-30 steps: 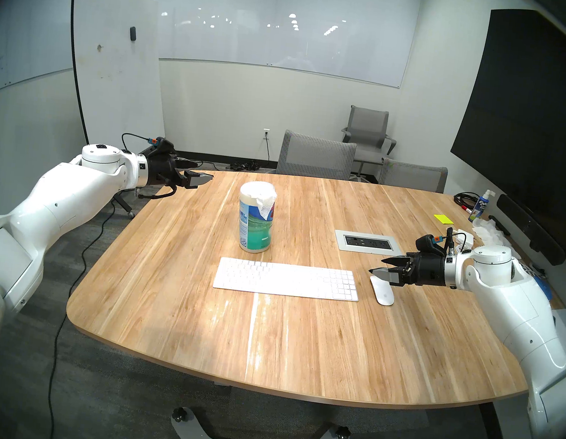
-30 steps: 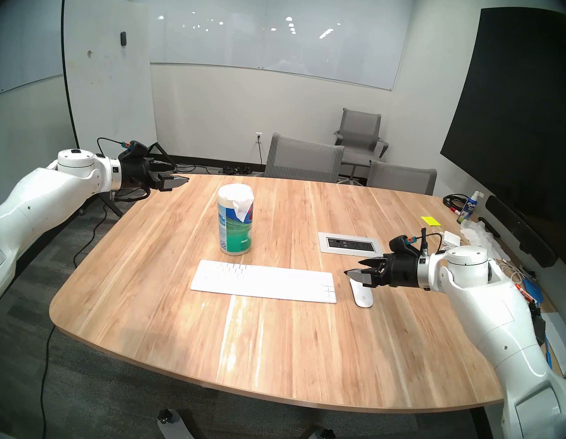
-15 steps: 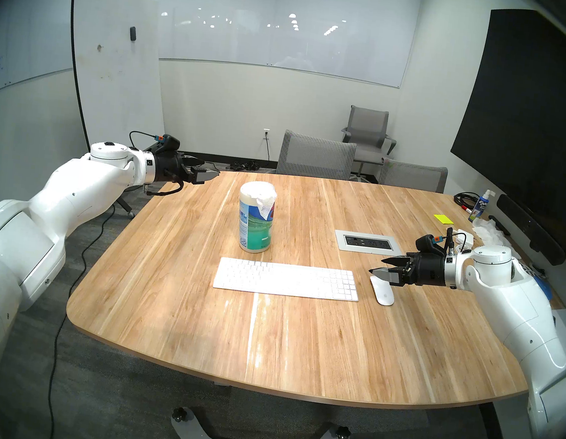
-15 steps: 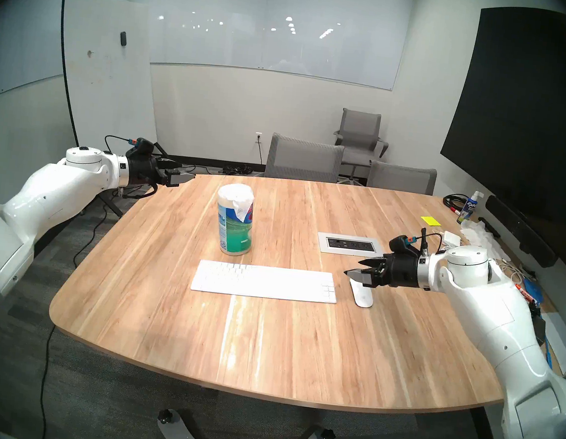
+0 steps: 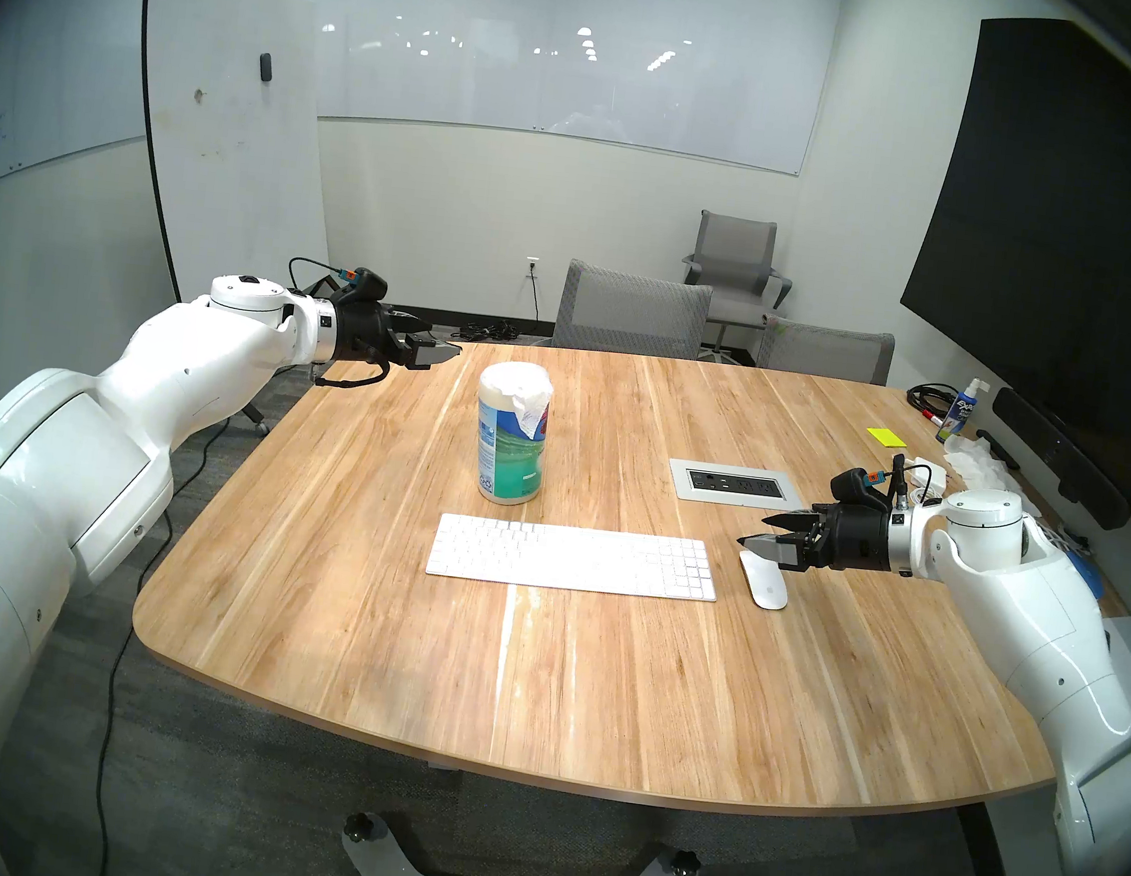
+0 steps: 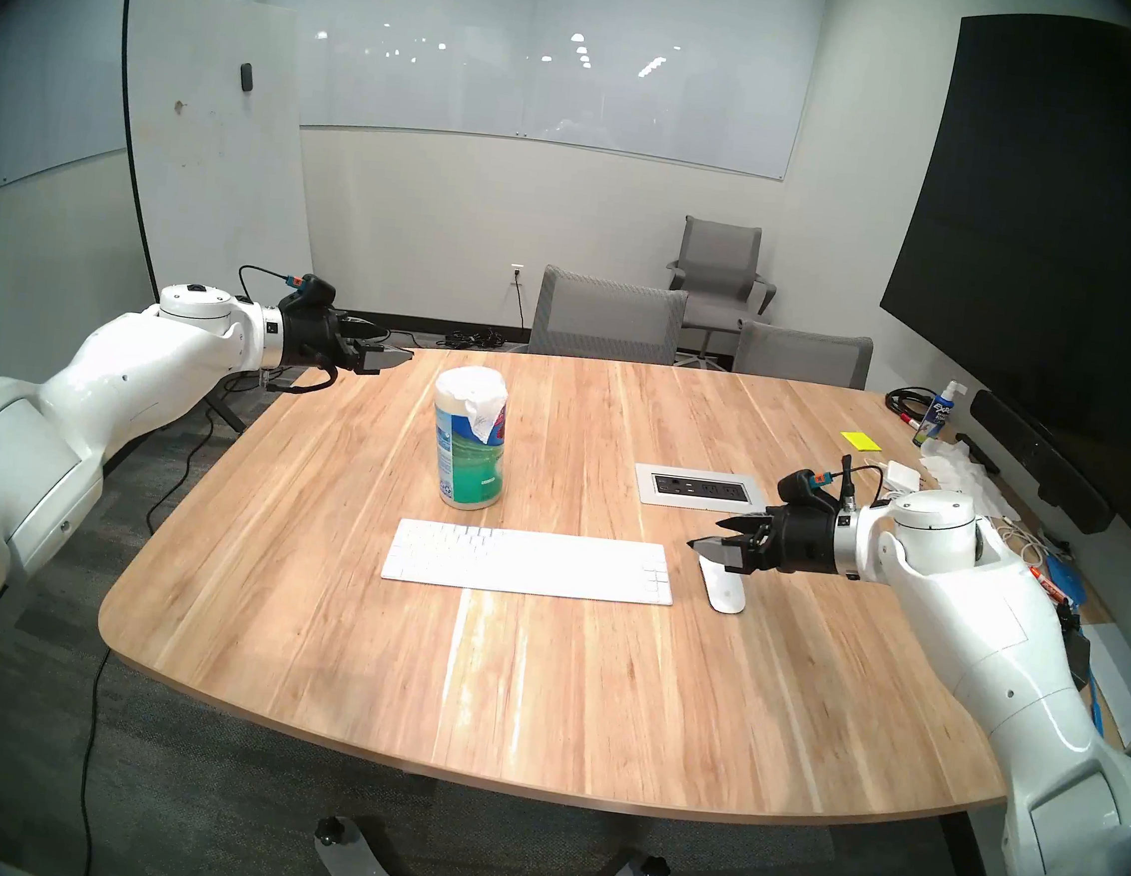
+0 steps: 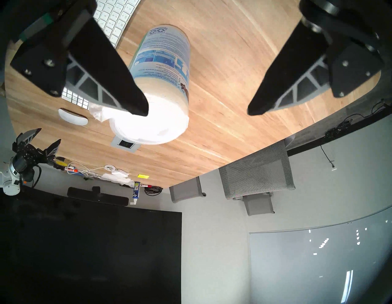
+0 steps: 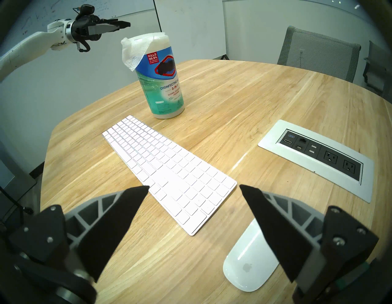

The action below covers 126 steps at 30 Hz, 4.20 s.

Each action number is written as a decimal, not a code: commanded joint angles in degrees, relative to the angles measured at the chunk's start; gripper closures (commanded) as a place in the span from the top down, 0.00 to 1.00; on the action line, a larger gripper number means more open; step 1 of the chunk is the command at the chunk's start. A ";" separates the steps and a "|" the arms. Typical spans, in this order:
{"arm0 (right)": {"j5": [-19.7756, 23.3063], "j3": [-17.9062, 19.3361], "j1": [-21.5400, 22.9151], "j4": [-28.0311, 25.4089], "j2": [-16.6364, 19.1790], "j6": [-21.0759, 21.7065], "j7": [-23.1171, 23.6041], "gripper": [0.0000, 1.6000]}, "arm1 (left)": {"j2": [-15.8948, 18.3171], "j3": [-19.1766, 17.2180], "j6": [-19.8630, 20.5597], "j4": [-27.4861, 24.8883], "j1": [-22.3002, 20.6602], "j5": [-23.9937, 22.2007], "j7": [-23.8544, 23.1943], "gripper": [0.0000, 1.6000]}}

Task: Wipe the keyboards and mice with a disinfecting wipe, then set the wipe down

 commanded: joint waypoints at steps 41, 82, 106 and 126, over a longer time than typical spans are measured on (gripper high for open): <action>0.17 0.38 0.76 -0.35 -0.05 -0.03 0.03 1.00 | -11.80 0.54 -2.25 13.10 -7.45 2.80 0.96 1.00; 0.17 0.39 0.77 -0.34 -0.06 -0.01 0.04 1.00 | -11.95 2.25 -2.41 13.72 -7.15 6.36 -1.33 1.00; 0.17 0.39 0.77 -0.34 -0.06 -0.01 0.04 1.00 | -11.92 1.78 -2.34 14.24 -6.85 6.82 -1.13 1.00; 0.17 0.39 0.77 -0.34 -0.06 -0.01 0.04 1.00 | -11.81 1.72 -1.59 14.19 -6.42 6.85 -0.57 1.00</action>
